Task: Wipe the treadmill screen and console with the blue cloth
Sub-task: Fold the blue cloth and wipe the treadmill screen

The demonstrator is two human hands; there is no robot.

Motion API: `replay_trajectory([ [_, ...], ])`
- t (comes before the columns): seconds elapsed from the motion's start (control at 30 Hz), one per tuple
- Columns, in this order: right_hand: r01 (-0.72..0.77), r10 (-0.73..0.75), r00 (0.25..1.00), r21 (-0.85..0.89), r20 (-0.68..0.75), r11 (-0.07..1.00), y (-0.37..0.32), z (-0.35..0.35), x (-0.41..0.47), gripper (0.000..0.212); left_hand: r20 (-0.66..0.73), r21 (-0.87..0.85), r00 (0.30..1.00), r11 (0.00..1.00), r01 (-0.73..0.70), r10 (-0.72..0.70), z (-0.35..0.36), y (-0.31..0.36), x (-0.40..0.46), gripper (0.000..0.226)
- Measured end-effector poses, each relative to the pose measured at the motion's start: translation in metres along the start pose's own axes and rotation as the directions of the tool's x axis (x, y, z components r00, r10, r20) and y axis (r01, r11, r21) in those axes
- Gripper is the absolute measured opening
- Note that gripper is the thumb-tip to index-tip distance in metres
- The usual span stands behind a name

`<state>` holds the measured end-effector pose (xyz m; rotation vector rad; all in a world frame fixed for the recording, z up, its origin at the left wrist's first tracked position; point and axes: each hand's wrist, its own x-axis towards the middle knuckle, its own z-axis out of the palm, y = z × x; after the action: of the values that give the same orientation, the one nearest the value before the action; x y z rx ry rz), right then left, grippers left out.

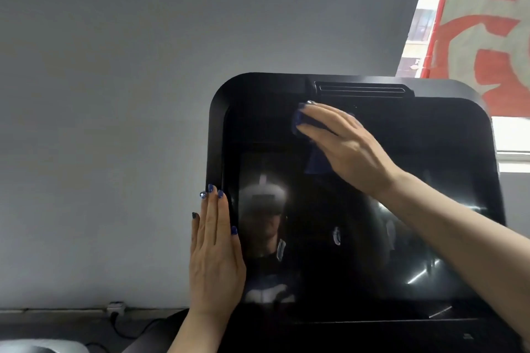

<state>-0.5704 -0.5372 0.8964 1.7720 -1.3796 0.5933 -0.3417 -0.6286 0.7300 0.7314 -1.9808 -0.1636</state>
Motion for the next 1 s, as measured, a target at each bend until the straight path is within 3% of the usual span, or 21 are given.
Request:
replay_trajectory([
  [0.2, 0.139, -0.144, 0.973, 0.044, 0.182, 0.989, 0.005, 0.034, 0.016, 0.035, 0.010, 0.015, 0.999, 0.999, -0.034, 0.034, -0.001, -0.002, 0.000, 0.062],
  [0.3, 0.105, -0.116, 0.982, 0.085, 0.146, 0.991, 0.033, 0.017, -0.006, 0.030, 0.014, 0.028, 0.999, 0.999, -0.031, 0.031, 0.002, -0.001, 0.000, 0.061],
  [0.4, -0.019, 0.016, 0.997, 0.040, 0.071, 0.999, 0.056, -0.007, -0.039, 0.031, 0.008, 0.030, 1.000, 0.999, -0.021, 0.020, 0.002, 0.000, -0.001, 0.060],
  [0.5, -0.088, 0.088, 0.996, 0.030, 0.017, 0.996, 0.045, -0.002, -0.040, 0.032, -0.005, 0.028, 1.000, 0.999, -0.016, 0.016, 0.001, 0.000, 0.000, 0.058],
  [0.63, -0.024, 0.015, 0.993, 0.067, 0.121, 0.997, 0.026, 0.018, -0.010, 0.040, 0.001, 0.034, 1.000, 0.999, -0.024, 0.024, 0.001, -0.001, 0.000, 0.058],
  [0.73, 0.080, -0.094, 0.980, 0.087, 0.178, 0.993, 0.050, -0.002, -0.024, 0.035, 0.007, 0.039, 1.000, 0.999, -0.022, 0.021, 0.001, 0.000, -0.001, 0.058],
  [0.87, 0.009, -0.013, 0.993, 0.032, 0.116, 0.999, 0.080, -0.033, -0.064, 0.032, 0.003, 0.040, 1.000, 0.999, -0.025, 0.025, 0.002, 0.001, 0.000, 0.058],
  [1.0, 0.004, -0.012, 0.996, 0.092, 0.086, 0.996, 0.060, -0.011, -0.042, 0.032, 0.005, 0.065, 1.000, 0.997, -0.030, 0.029, 0.001, 0.003, 0.001, 0.058],
])
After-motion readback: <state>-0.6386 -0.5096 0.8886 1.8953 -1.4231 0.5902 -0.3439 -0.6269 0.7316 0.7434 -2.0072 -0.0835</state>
